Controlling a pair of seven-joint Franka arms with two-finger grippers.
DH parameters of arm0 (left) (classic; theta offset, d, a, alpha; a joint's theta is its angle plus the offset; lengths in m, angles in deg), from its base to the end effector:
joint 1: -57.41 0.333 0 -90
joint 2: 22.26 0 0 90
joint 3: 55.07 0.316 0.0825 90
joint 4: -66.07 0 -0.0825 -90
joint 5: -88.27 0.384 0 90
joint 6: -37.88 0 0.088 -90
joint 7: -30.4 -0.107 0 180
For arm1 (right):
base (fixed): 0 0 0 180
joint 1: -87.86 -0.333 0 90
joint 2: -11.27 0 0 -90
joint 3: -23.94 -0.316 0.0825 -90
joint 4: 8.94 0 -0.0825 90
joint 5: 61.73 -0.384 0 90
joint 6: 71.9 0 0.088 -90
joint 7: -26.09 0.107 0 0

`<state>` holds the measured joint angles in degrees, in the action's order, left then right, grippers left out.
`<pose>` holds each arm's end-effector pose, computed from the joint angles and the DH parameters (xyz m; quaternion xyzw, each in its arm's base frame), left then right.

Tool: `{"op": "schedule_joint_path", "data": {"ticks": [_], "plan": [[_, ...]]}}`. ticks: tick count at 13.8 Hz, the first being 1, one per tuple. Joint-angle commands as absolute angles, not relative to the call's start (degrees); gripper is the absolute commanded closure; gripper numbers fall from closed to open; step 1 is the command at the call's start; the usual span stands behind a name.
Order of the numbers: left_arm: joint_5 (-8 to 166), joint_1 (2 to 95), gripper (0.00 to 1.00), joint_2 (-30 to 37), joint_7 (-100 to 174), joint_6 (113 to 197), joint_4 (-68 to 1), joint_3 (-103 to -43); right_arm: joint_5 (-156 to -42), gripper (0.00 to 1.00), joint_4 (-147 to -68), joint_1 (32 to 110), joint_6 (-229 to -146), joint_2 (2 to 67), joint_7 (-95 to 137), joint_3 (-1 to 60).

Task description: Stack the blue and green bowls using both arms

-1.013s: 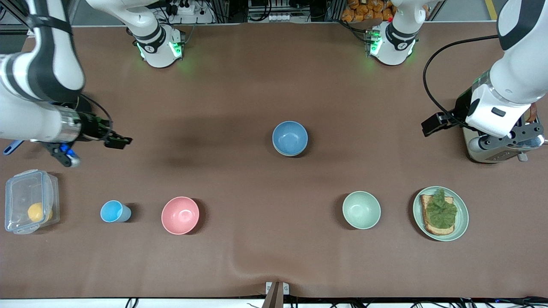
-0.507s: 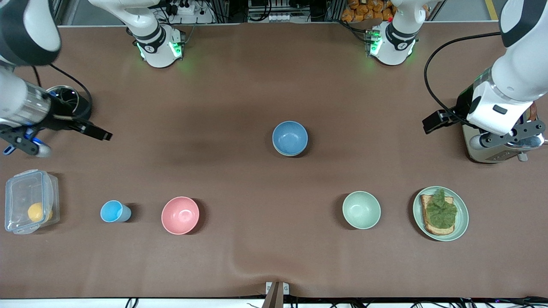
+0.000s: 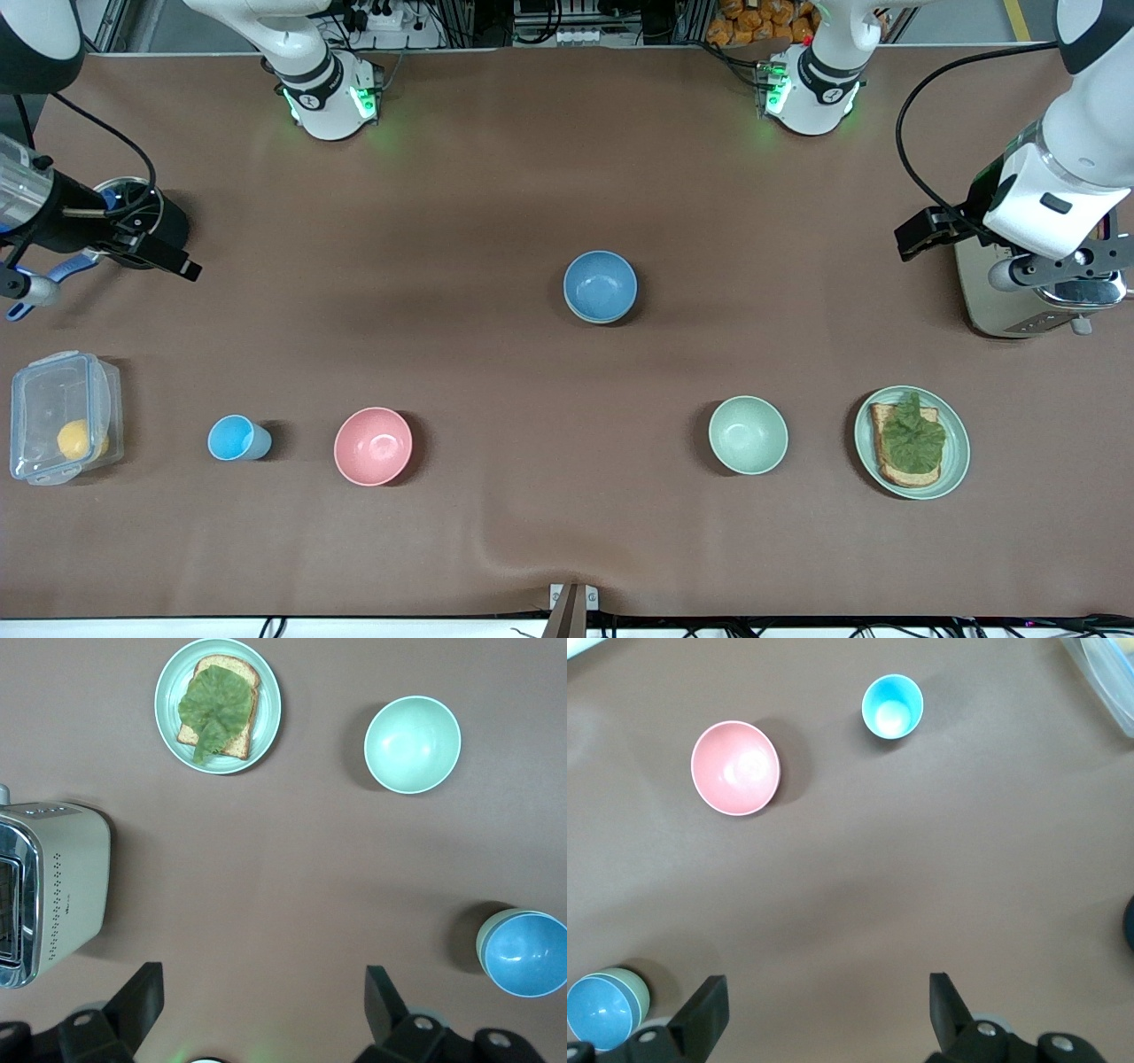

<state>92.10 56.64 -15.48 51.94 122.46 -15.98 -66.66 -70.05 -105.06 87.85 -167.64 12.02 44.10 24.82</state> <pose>0.5704 -0.1095 0.6155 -0.9957 -0.0822 0.0281 0.0310 0.5639 0.0056 0.5762 -0.9825 0.1714 0.0205 0.0697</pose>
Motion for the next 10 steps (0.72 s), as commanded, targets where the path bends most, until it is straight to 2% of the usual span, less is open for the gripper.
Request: {"op": "schedule_joint_path", "data": {"ticks": [1,10], "plan": [[92.7,54.1,0.00,-16.7,49.7,121.5,-15.9,-64.1,-68.9,0.00,-103.3,89.3,-165.8,11.7,43.5,23.9],[91.8,53.1,0.00,-18.4,47.3,121.5,-17.8,-62.6,-67.4,0.00,-101.4,88.7,-165.4,10.9,42.9,23.4]]}}
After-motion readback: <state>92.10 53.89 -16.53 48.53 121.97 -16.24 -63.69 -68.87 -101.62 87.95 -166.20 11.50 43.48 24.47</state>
